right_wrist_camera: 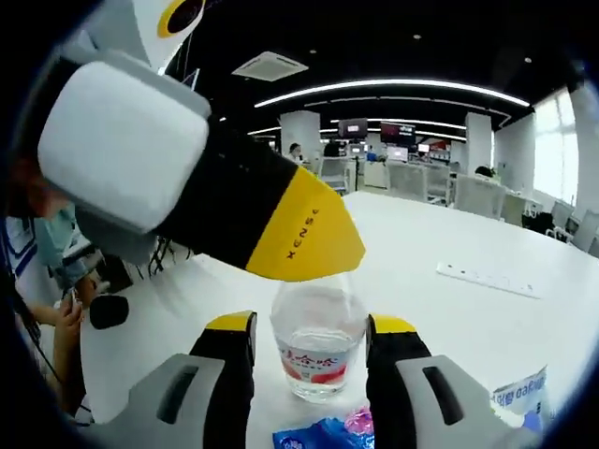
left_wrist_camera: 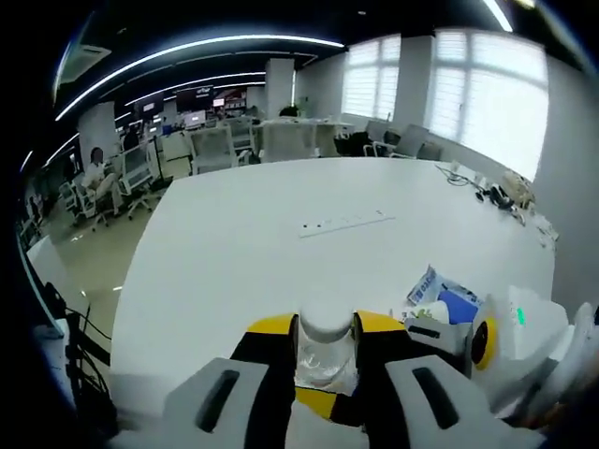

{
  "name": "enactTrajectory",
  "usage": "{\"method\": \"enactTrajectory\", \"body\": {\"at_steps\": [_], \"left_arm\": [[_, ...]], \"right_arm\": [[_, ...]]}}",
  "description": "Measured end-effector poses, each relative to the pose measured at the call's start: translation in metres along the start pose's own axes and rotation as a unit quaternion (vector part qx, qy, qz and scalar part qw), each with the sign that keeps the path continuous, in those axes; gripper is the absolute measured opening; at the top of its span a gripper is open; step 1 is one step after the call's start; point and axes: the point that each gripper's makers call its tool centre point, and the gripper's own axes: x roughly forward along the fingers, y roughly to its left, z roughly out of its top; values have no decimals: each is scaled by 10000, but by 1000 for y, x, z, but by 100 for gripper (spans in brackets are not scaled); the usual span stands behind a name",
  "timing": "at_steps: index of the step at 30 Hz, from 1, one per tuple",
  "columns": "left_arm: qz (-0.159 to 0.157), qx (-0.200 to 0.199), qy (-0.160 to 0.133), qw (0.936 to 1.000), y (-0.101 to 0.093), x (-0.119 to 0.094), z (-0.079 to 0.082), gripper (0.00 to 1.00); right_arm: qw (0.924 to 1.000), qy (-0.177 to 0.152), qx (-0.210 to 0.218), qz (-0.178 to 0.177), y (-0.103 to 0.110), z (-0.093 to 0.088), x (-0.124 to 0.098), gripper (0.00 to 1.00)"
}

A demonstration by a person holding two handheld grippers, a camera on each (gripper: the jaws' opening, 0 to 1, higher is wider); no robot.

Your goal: Arrange the tabletop items into an orderly group along one side of the table until the central work area is clear of visible clutter.

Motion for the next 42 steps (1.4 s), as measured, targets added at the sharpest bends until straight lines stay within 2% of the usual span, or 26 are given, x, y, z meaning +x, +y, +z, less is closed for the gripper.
{"method": "enactTrajectory", "body": {"at_steps": [2, 3, 4, 6, 7, 8, 9, 11, 13, 15, 16, 17, 18, 19, 21, 23, 26, 27, 29, 32, 34, 36, 38, 42], "left_arm": [[145, -9, -165, 9998, 3, 0, 1, 27], [173, -39, -240, 9996, 3, 0, 2, 31], [224, -98, -309, 9992, 4, 0, 3, 34], [276, -108, -385, 9988, 3, -1, 3, 38], [325, -154, -446, 9984, 3, -1, 3, 40], [362, -178, -503, 9979, 3, -1, 4, 41], [415, -227, -585, 9972, 3, -1, 5, 42], [469, -223, -595, 9969, 2, 0, 5, 44], [551, -213, -666, 9960, 1, 0, 6, 48], [590, -277, -763, 9949, -1, 1, 8, 49], [594, -264, -769, 9949, -2, 2, 8, 49], [653, -234, -836, 9941, -1, 3, 10, 48], [726, -192, -913, 9930, -1, 2, 12, 47], [768, -152, -936, 9925, -1, 2, 12, 47], [834, -198, -939, 9919, -3, 2, 11, 47], [869, -233, -1015, 9908, -3, 3, 12, 46], [1023, -241, -1028, 9891, 1, 3, 9, 42], [1070, -286, -1031, 9885, 2, 2, 7, 40], [1081, -337, -1064, 9879, 3, 4, 6, 36], [1116, -419, -1087, 9869, 4, 6, 5, 33], [1145, -446, -1147, 9858, 6, 7, 6, 29], [1153, -470, -1148, 9856, 6, 8, 6, 28], [1171, -342, -1115, 9862, 4, 9, 6, 23], [1238, -257, -1078, 9861, 7, 8, 6, 19]], "right_arm": [[9998, -29, -89, 151, -2, -2, -1, 55], [9992, -82, -157, 348, 1, -2, -1, 58], [9991, -124, -178, 364, -1, -1, -2, 60], [9964, -220, -359, 735, 4, 0, -4, 59], [9958, -253, -415, 780, 3, 1, -4, 59], [9928, -272, -500, 1053, 6, 2, -5, 59], [9925, -282, -411, 1113, 5, 2, -5, 60], [9860, -144, -653, 1527, 9, -1, -8, 59], [9837, -206, -784, 1606, 4, -1, -9, 61], [9798, -209, -508, 1925, 7, 0, -11, 61], [9793, -247, -371, 1974, 5, 1, -11, 61], [9739, -260, -243, 2240, 7, 2, -12, 60], [9733, -227, -278, 2268, 5, 1, -12, 59], [9716, -269, -702, 2243, 0, -2, -11, 60], [9661, -305, -1020, 2353, 0, -5, -11, 63], [9596, -410, -967, 2612, 4, -4, -14, 62], [9557, -460, -971, 2739, 1, -4, -12, 62], [9529, -524, -850, 2863, 1, -2, -13, 61], [9515, -662, -657, 2931, -1, 4, -11, 61], [9475, -653, -599, 3072, -2, 4, -8, 55], [9490, -505, -750, 3021, -7, -2, -3, 54], [9448, -498, -634, 3175, -4, -1, -5, 52], [9397, -563, -768, 3285, -1, 1, -5, 49], [9387, -600, -857, 3284, 0, 7, 1, 48]]}}
